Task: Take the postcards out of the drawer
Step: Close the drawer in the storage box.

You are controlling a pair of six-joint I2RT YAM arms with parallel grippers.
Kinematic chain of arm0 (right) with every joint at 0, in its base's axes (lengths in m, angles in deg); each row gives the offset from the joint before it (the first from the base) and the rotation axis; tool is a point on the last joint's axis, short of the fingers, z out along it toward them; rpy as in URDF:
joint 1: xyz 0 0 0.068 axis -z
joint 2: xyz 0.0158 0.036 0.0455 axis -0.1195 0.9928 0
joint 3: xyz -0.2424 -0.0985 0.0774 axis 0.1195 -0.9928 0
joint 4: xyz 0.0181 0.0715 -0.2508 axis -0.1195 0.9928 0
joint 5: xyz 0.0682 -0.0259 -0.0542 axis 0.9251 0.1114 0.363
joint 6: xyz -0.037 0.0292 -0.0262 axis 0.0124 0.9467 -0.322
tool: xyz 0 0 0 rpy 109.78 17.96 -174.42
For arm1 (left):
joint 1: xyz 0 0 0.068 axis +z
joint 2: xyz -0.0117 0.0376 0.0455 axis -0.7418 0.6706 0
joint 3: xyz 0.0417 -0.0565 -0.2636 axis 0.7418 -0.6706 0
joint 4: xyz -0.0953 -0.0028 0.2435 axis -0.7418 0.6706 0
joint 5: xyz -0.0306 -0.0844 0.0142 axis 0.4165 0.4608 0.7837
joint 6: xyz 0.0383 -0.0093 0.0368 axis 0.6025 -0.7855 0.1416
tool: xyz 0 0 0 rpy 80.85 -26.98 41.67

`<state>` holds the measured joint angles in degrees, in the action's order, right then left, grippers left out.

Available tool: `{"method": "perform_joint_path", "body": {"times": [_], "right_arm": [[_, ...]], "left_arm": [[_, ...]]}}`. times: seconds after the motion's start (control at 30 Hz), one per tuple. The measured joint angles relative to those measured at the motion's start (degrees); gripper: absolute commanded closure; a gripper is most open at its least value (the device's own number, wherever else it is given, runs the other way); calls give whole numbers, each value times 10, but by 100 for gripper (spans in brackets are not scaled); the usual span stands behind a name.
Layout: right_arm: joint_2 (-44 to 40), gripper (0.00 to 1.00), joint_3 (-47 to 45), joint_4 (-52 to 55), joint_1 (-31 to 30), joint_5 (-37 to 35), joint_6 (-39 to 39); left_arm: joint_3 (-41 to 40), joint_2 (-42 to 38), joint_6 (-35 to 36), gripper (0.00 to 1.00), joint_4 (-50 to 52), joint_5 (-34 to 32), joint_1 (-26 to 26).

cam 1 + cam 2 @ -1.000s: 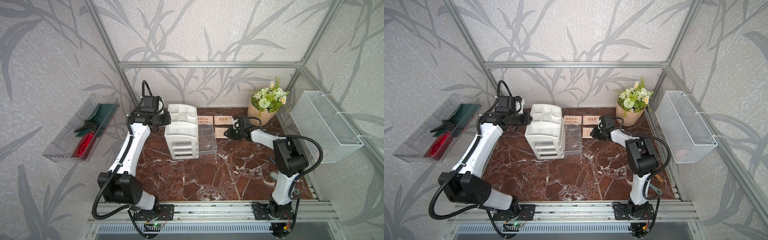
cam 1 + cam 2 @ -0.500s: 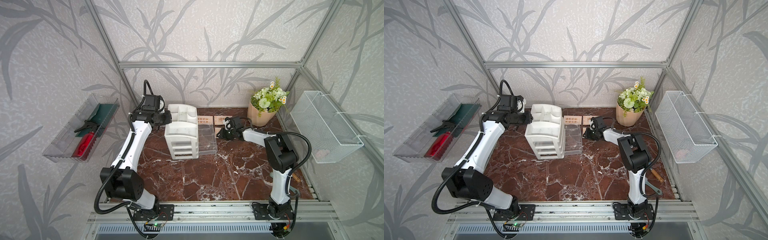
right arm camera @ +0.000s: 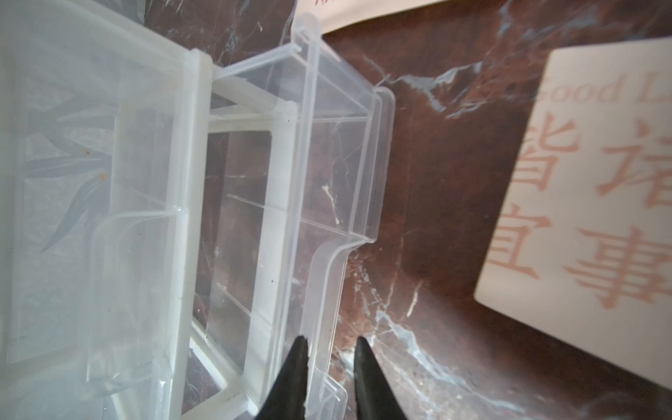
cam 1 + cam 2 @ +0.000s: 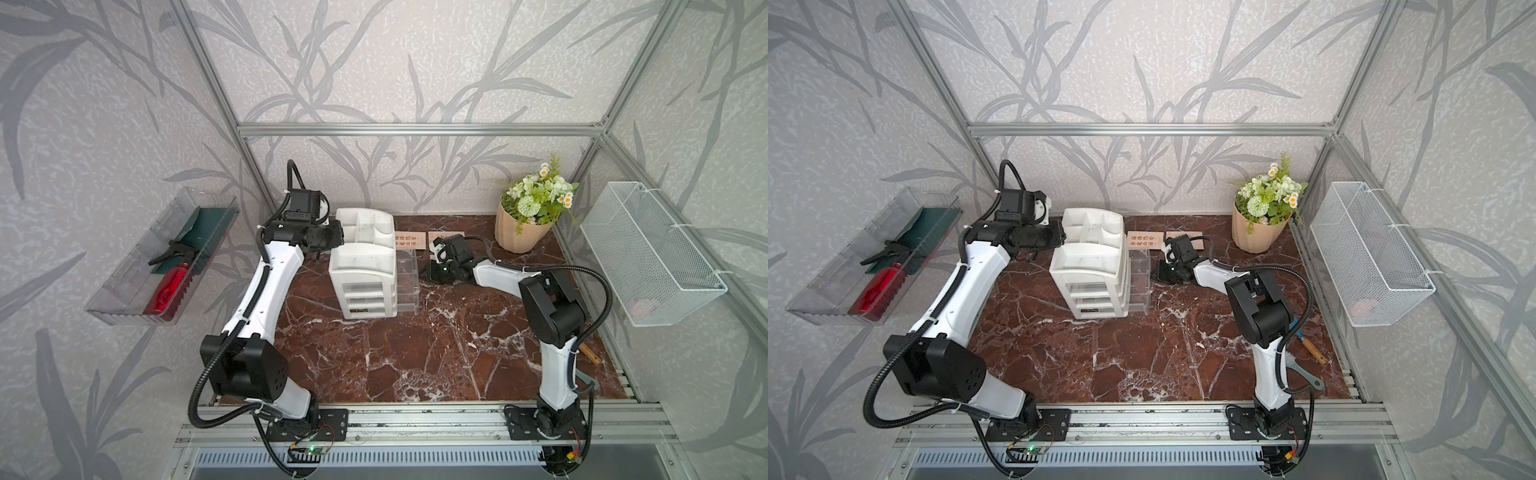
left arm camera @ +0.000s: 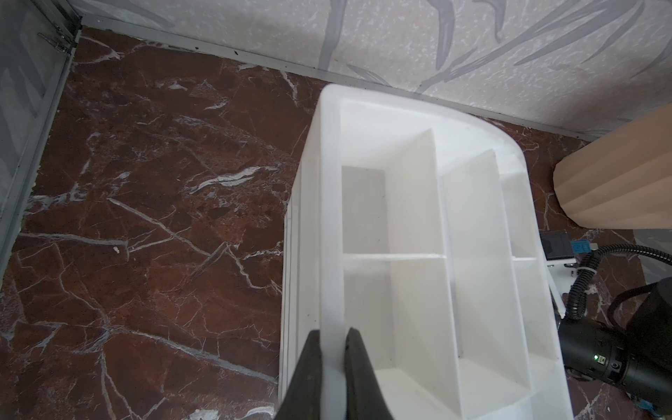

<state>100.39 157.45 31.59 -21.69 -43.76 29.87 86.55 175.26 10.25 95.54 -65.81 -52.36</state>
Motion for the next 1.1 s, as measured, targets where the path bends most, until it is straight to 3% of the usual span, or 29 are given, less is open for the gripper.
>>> {"method": "perform_joint_path", "body": {"times": [0.7, 0.9, 1.1], "right_arm": [[79, 76, 79, -26, -66, 30, 53], [65, 76, 57, -23, -54, 24, 44], [8, 74, 17, -2, -32, 2, 11]], "left_arm": [[1, 0, -2, 88, -7, -2, -3], [1, 0, -2, 73, -6, -5, -6], [18, 6, 0, 68, 3, -5, -7]]}}
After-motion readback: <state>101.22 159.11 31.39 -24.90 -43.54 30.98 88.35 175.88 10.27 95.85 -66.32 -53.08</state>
